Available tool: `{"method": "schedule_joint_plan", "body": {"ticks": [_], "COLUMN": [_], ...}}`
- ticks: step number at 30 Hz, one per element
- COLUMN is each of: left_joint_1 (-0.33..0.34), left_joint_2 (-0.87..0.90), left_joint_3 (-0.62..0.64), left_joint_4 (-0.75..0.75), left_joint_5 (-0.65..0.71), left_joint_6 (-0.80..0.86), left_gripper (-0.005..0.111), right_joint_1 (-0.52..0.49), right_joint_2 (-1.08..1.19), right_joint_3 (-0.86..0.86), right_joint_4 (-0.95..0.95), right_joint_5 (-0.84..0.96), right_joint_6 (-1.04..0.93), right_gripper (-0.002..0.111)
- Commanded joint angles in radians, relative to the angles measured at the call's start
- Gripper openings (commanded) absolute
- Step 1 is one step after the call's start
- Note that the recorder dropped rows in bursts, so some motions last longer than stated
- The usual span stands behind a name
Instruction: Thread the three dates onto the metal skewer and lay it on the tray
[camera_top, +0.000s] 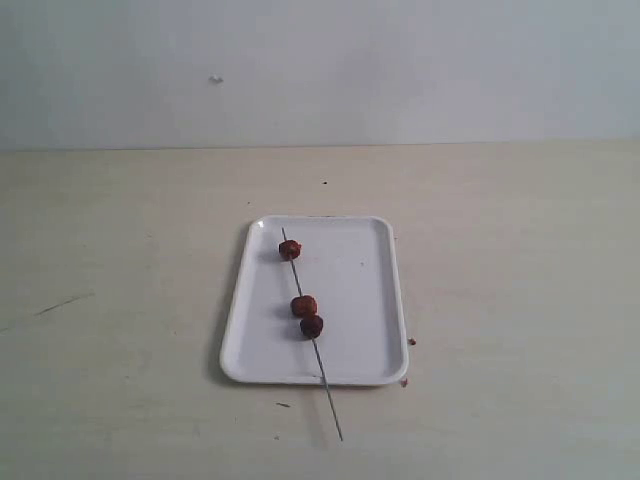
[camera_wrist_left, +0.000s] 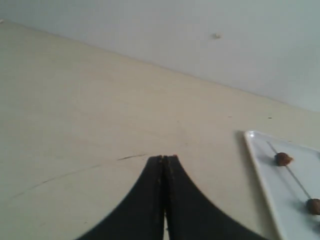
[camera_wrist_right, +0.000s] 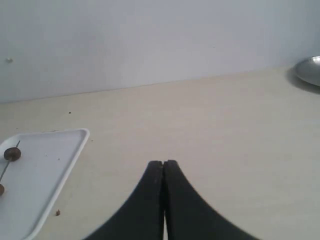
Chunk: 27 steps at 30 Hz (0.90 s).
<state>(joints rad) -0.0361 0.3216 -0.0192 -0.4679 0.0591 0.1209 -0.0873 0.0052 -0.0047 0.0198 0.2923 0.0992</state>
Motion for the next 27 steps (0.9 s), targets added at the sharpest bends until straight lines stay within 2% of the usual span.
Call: {"method": "schedule_joint_plan", "body": {"ticks": [1, 6, 13, 27], "left_joint_1": [0.076, 0.074, 0.074, 0.074], "left_joint_2": [-0.036, -0.036, -0.121, -0.316], "left_joint_3": [0.019, 0.019, 0.019, 0.019], "left_joint_4": [0.051, 0.070, 0.095, 0.091], "left_joint_5": [0.038, 0.051, 0.225, 0.313], "left_joint_6": [0.006, 0.047, 0.080, 0.082], "left_gripper": [0.000, 0.000, 0.000, 0.000], "right_joint_1": [-0.006, -0.006, -0.006, -0.006], "right_joint_2": [-0.005, -0.005, -0.005, -0.005], "right_joint_3": [0.005, 0.005, 0.005, 0.005], "right_joint_4": [0.001, 0.001, 0.001, 0.001], "right_joint_5": [-0.011, -0.011, -0.011, -0.011], "right_joint_6": [-0.002, -0.002, -0.002, -0.002], "right_gripper": [0.000, 0.000, 0.000, 0.000]}}
